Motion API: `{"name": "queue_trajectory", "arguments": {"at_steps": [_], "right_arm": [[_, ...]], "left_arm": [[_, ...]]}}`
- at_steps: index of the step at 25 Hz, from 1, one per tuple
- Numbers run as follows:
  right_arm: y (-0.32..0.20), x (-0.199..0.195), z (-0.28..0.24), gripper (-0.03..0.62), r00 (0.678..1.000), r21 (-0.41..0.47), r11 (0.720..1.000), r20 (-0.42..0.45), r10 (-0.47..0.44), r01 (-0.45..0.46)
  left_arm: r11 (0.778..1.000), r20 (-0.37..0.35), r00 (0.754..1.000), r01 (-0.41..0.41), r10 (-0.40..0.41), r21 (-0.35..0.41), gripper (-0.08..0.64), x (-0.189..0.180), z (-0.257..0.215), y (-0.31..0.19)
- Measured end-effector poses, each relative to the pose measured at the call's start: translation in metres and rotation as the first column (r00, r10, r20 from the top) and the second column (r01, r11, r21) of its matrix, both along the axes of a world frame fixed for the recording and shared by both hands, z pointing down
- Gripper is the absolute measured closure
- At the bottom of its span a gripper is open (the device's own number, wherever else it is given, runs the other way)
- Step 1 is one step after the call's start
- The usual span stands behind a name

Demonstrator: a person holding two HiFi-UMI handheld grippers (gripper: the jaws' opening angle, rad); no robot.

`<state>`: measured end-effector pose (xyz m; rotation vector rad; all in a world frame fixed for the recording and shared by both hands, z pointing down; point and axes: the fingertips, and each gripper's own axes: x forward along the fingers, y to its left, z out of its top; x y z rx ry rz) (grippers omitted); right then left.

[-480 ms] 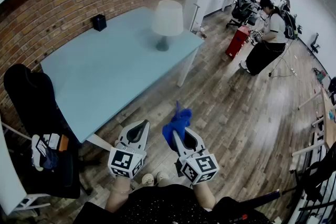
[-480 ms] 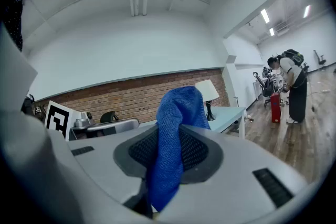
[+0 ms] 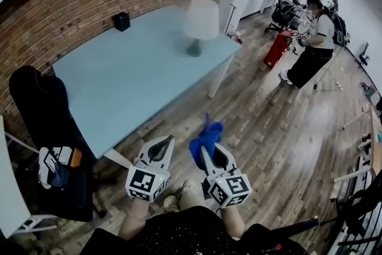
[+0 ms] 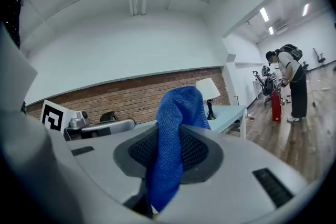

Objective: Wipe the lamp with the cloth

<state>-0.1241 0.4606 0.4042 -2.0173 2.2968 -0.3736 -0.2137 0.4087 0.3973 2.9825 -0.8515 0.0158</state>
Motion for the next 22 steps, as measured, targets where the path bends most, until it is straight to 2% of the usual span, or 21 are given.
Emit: {"name": "queue_trajectory", "arguments": {"at_steps": [3, 11, 22], "right_arm": [[-0.003, 0.004, -0.003, 0.497, 1.0, 0.01, 1.0, -0.002, 0.013, -0.013], [-0.028, 0.029, -0.002, 0.497, 1.0, 0.01, 1.0, -0.016, 0.019, -0.019], [-0.125, 0.082, -0.004, 0.497, 1.0, 0.006, 1.0, -0.009, 0.001, -0.001]], "left_arm": [[1.0, 0.017, 1.0, -0.001, 0.001, 0.003, 0.551, 0.0, 0.003, -0.006], [1.0, 0.004, 1.0, 0.01, -0.01, 0.011, 0.551, 0.023, 0.002, -0.036], [0.999, 0.026, 0.999, 0.041, -0.041, -0.001, 0.551, 0.069, 0.006, -0.126]]}}
